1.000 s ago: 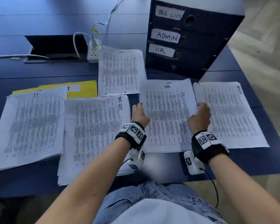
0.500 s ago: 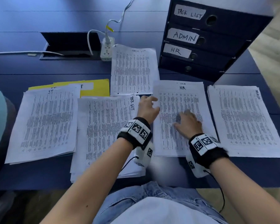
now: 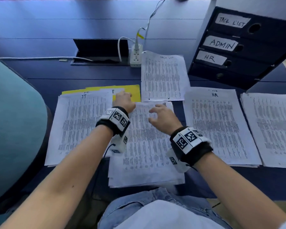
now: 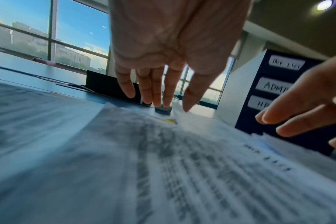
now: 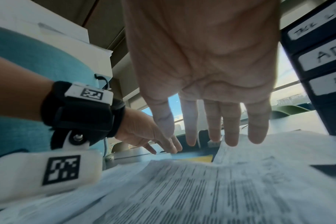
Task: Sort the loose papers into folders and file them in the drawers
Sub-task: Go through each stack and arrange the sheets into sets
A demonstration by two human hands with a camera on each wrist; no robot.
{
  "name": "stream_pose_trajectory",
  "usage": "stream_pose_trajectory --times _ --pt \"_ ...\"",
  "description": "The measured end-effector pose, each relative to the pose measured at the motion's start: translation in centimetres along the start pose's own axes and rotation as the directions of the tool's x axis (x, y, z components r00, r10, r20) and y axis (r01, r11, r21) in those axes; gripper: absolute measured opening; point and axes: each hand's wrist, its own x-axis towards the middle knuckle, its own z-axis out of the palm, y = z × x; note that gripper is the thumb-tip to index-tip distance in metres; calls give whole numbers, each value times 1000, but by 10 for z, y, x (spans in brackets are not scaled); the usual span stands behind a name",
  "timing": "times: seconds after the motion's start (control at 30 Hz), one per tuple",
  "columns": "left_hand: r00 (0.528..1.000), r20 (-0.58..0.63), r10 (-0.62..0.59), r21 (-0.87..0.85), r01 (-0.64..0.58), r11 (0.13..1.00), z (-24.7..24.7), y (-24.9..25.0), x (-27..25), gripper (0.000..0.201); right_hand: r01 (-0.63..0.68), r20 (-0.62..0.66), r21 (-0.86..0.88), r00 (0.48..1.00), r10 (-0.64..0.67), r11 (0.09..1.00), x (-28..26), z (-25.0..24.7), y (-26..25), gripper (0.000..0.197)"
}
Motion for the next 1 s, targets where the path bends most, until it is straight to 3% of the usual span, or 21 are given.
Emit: stream_pose_trajectory --times 0.13,0.37,0.7,0.83,0.93,1.0 --pt "995 96 10 206 -30 978 8 -23 -5 40 17 45 -105 999 -12 994 -1 33 -15 45" --pt "980 61 191 145 -199 969 15 -35 -6 44 37 -154 -250 985 -77 967 -3 58 -11 51" --pt "961 -8 276 188 -270 944 19 -32 -6 39 13 -138 -268 989 -51 963 6 63 12 44" --pt "890 -65 451 78 -446 892 19 -37 -9 19 12 -180 -244 982 -57 970 9 65 13 46" --pt "772 -82 631 -11 -633 774 20 -46 -20 17 15 -377 -258 919 -115 966 11 62 13 74" --pt "747 -72 661 -121 -665 737 19 -49 -28 20 9 -427 -360 888 -173 933 10 60 10 70"
